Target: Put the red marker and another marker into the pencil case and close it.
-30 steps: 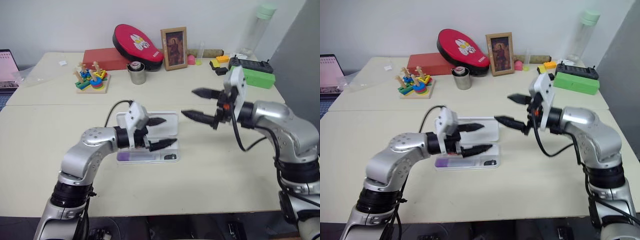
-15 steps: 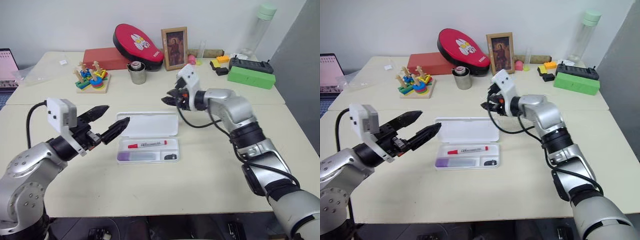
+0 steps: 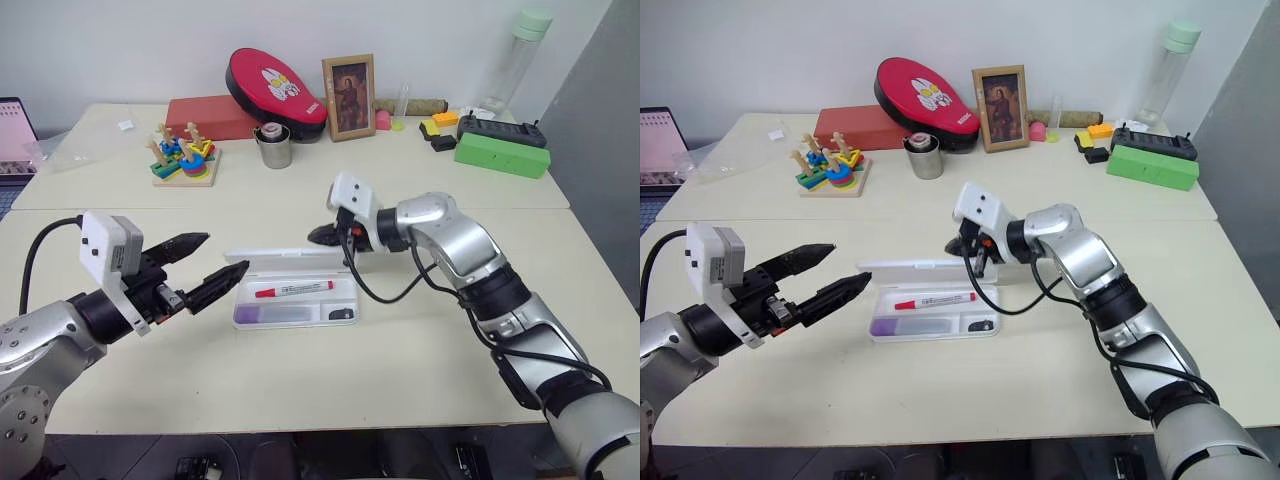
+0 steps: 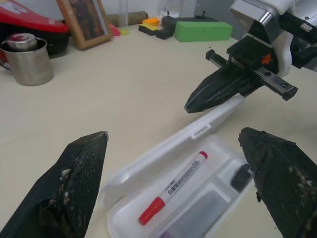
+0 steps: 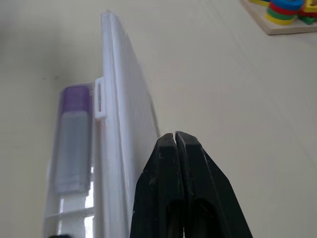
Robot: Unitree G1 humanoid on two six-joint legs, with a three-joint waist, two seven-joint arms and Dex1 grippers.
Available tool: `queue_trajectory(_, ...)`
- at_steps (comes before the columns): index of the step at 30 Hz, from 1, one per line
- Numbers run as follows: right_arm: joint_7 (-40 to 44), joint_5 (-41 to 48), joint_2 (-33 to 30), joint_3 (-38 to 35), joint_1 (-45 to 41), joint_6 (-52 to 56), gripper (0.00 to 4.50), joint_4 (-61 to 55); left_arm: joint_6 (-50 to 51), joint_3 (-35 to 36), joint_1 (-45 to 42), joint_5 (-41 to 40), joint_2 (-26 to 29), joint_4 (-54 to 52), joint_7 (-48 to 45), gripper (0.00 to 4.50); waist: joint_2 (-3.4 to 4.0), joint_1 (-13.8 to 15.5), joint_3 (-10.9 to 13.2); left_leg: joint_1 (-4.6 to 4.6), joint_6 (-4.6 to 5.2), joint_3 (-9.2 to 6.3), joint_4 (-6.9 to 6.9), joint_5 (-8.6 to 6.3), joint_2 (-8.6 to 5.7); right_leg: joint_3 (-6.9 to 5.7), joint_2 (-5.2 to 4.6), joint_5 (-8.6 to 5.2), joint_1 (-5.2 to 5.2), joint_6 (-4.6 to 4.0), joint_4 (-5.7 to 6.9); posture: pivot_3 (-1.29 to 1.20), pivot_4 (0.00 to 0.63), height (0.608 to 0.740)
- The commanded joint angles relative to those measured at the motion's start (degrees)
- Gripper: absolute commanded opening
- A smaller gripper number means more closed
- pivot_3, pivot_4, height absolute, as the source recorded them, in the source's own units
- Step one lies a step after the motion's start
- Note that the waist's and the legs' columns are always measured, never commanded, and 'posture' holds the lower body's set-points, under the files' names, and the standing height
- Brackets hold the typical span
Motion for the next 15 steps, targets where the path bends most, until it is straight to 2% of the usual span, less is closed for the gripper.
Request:
queue_trajectory(1,4.0,-1.2,-2.4,3.7,2.5,-0.1,0.04,-7.6,-0.5,0.2,2.3,-1.8,2.6,-1.4,-3.8,4.50,0.00,0.1,0.0,0.00,0.00,0.01,0.00,0.00,0.00,0.02,0.00,0.00,-0.01,0.00,0.00,0.00,0.150,0.740)
queue_trajectory(10,3.0,-7.8,-3.1,9.7,7.4,-1.3,0.04,-5.5,-1.5,-0.5,4.9,-1.0,5.9,-0.3,-7.9,4.50,-0.04,0.3,0.0,0.00,0.00,0.07,-0.01,-0.01,0.01,0.06,0.00,-0.03,-0.04,-0.02,-0.03,0.00,0.150,0.740)
queue_trajectory(13,2.9,-6.5,-2.6,7.6,8.3,-0.9,0.04,-5.5,-1.6,-1.6,4.1,-0.8,5.8,0.0,-7.5,4.50,-0.05,0.3,0.0,0.04,0.00,0.07,-0.01,-0.01,0.01,0.06,0.00,-0.03,-0.02,-0.01,-0.02,0.00,0.150,0.740)
queue_trajectory(15,3.2,-2.0,-1.6,2.5,8.6,-0.1,0.04,-6.8,-2.1,-2.4,2.7,0.8,5.2,1.2,-5.5,4.50,-0.05,0.4,0.0,0.05,0.00,0.06,0.00,-0.01,0.01,0.05,0.00,-0.02,-0.01,-0.01,-0.02,0.00,0.150,0.740)
